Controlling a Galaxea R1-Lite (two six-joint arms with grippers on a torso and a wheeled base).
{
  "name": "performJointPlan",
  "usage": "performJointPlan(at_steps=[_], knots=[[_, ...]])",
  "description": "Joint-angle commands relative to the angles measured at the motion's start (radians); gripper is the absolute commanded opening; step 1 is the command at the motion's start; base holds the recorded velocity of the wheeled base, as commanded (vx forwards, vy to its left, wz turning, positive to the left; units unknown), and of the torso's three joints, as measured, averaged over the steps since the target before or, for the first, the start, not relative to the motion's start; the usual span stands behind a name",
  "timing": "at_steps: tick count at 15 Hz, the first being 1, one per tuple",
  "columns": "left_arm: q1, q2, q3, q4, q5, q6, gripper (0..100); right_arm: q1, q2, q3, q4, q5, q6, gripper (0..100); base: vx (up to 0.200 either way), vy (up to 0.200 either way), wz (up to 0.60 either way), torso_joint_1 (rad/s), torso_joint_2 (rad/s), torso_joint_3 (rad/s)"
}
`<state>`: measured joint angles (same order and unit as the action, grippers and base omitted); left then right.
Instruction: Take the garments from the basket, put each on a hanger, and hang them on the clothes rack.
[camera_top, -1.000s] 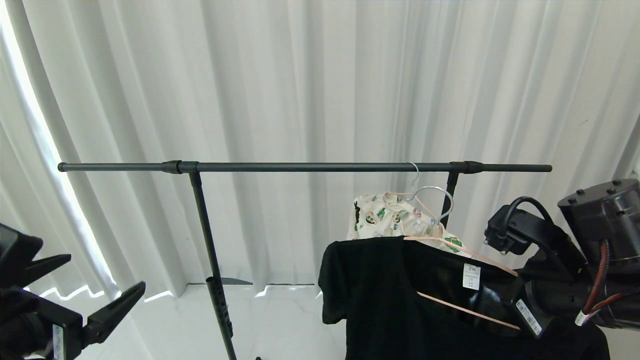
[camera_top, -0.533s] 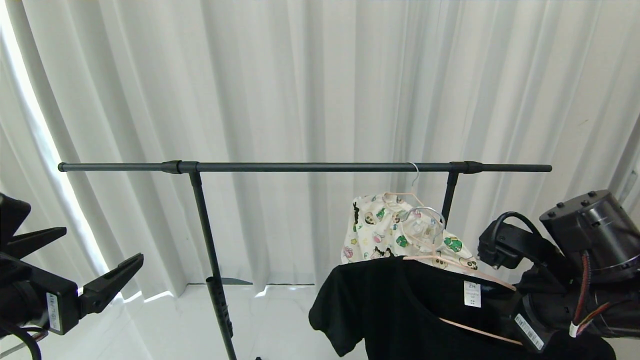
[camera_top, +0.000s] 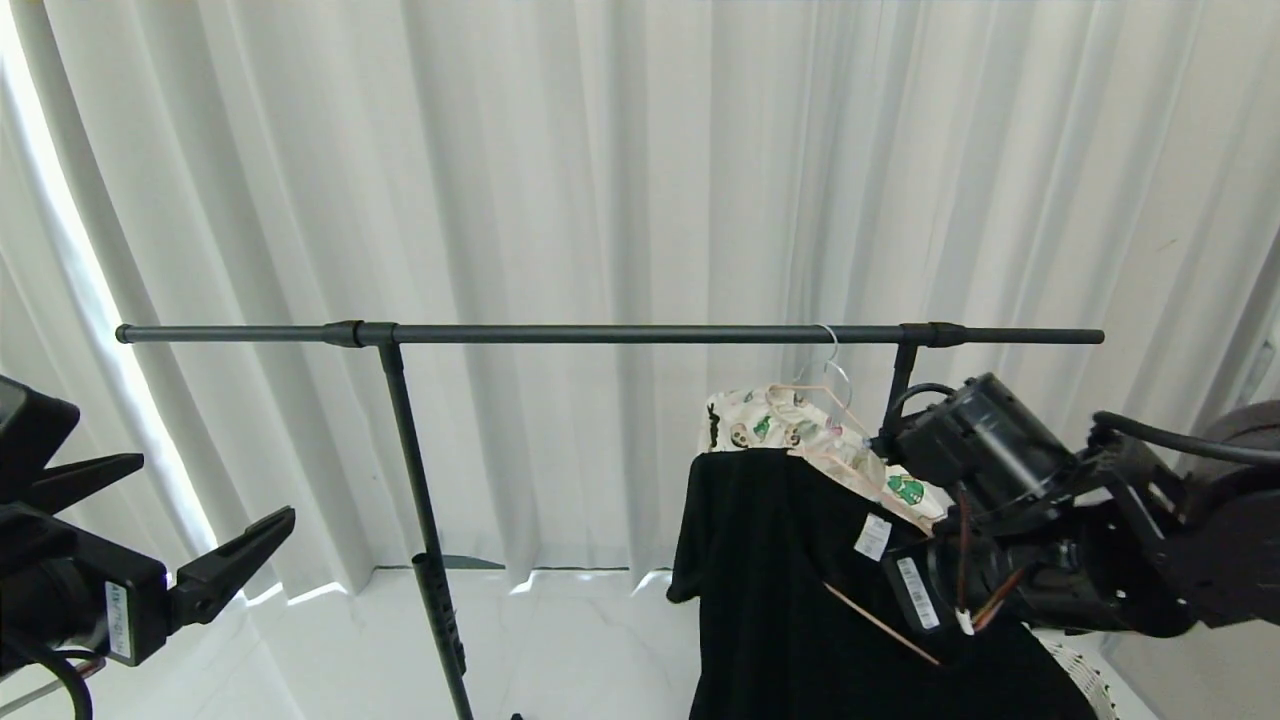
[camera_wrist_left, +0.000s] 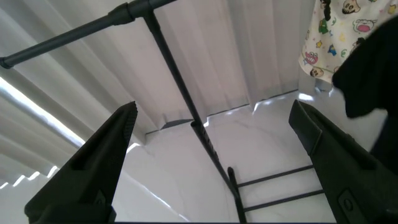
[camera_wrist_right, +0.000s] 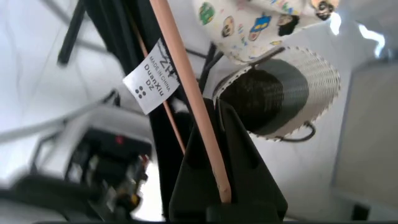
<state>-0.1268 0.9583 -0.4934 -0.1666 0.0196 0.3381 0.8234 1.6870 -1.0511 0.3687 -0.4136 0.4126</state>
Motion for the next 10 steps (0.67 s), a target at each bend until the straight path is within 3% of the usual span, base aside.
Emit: performJointPlan(at_steps=[1,7,10], knots=[[-0.008,0.007,0.004,-0.001,0.0,-0.001,100,0.023,0.112,-0.087,0.004,-0.03,0.018,0,0.0,0.0,0.0,0.0,0.0,0.0],[-0.027,0.005,0.012,-0.001,0.002,0.001,100,0.022,0.131,-0.102,-0.159,-0.031,-0.012,0,0.0,0.0,0.0,0.0,0.0,0.0],[-0.031,0.002,0.013,-0.001,-0.001,-0.001,100,0.017,0.131,-0.106,-0.18,-0.039,-0.034,0,0.2,0.0,0.0,-0.002,0.0,-0.002]])
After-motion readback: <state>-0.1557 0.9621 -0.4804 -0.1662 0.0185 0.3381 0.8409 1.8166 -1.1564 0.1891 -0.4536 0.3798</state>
